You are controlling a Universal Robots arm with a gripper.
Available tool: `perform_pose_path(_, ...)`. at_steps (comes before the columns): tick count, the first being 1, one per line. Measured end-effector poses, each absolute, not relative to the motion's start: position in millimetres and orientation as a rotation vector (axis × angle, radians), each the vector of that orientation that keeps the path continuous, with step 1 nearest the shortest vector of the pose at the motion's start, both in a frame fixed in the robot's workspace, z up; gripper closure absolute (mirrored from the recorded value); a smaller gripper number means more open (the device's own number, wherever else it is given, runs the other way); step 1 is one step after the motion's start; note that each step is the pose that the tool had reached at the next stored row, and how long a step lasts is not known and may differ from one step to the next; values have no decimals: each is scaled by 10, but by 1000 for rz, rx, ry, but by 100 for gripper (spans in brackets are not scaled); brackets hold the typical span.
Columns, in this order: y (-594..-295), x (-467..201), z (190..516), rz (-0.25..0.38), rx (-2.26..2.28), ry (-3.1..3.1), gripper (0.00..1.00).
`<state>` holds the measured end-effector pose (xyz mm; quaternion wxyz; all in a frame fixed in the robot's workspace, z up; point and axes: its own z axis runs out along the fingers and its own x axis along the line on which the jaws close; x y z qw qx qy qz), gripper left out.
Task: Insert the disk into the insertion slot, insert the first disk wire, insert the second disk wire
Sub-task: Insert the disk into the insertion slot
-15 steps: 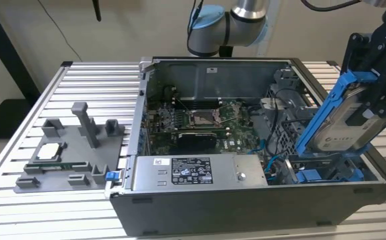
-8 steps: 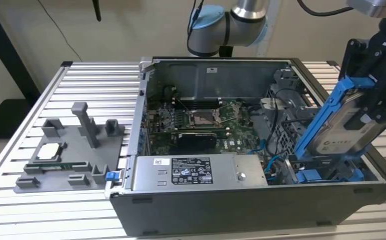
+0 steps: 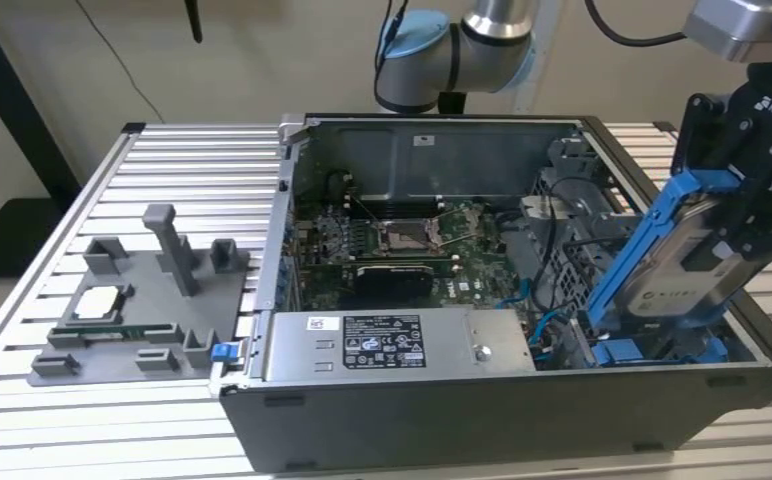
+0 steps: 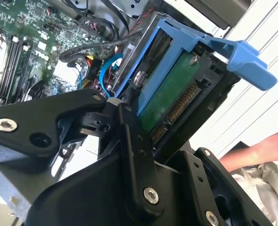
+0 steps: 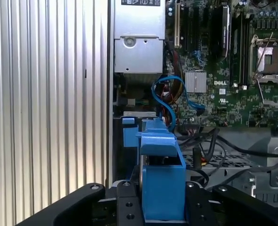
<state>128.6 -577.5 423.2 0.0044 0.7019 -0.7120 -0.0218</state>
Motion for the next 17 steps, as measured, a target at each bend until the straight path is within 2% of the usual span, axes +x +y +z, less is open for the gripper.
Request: perform_pose_path(17,-5783,1286,4055,-73,2209,-2226,100)
